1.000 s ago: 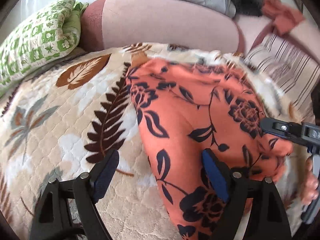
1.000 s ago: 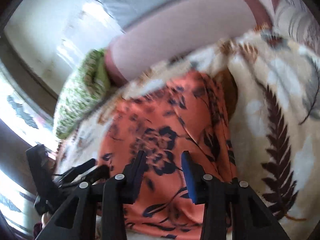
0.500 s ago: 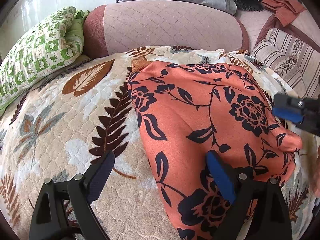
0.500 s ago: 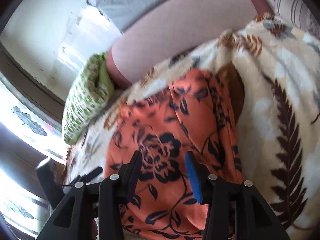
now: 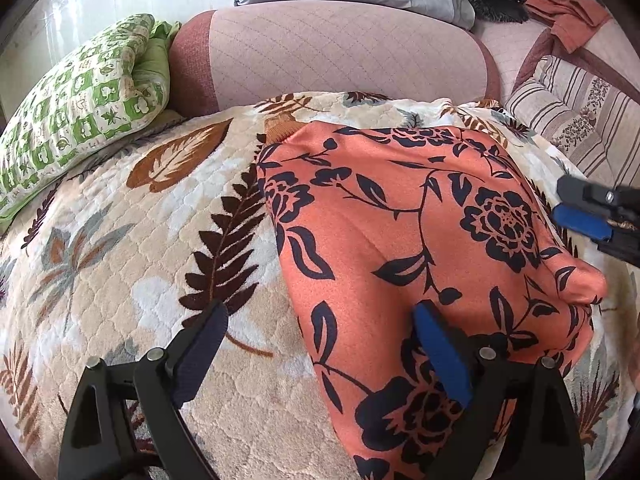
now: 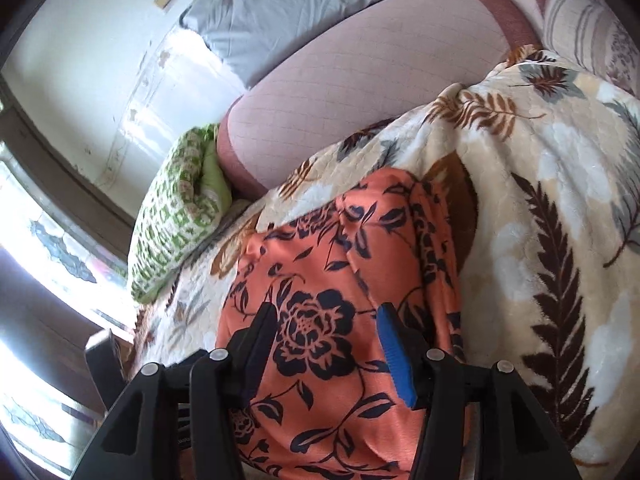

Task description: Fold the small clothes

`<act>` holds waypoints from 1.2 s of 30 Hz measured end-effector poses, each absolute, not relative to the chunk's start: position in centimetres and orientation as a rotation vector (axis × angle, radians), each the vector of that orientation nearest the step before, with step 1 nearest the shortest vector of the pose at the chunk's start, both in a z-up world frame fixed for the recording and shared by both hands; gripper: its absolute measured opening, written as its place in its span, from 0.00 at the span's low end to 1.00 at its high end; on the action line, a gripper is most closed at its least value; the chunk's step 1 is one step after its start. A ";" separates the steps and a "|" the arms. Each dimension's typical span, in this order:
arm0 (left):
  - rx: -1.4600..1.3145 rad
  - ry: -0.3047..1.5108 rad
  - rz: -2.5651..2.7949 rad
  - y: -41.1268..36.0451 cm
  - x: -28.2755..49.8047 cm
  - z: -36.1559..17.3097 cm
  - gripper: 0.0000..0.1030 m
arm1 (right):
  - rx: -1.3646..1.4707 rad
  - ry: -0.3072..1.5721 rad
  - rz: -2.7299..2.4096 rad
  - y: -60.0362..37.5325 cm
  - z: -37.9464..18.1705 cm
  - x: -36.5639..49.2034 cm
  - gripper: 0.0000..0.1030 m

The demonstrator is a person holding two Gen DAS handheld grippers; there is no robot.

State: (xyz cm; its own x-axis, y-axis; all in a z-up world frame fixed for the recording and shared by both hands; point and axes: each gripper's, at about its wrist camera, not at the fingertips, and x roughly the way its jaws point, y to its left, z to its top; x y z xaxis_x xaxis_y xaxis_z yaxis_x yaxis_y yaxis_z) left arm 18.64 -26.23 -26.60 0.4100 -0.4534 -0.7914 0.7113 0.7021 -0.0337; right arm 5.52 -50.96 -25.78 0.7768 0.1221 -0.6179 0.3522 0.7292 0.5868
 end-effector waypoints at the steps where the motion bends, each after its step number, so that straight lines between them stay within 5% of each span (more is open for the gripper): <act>1: 0.332 0.877 -0.749 -26.3 18.6 -26.6 0.92 | 0.756 0.718 -0.140 -50.8 -26.3 6.0 0.54; 36: 0.122 1.031 -0.779 -24.6 22.3 -25.7 0.96 | 0.916 0.715 -0.125 -56.9 -27.4 2.7 0.71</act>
State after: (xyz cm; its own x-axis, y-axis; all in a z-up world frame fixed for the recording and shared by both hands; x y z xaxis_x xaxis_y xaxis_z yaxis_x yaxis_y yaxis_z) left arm 22.32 -24.65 -25.73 0.2763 -0.5232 -0.8062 0.6323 0.7307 -0.2574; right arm 2.71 -56.91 -27.39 0.7650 0.1938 -0.6141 0.3903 0.6190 0.6815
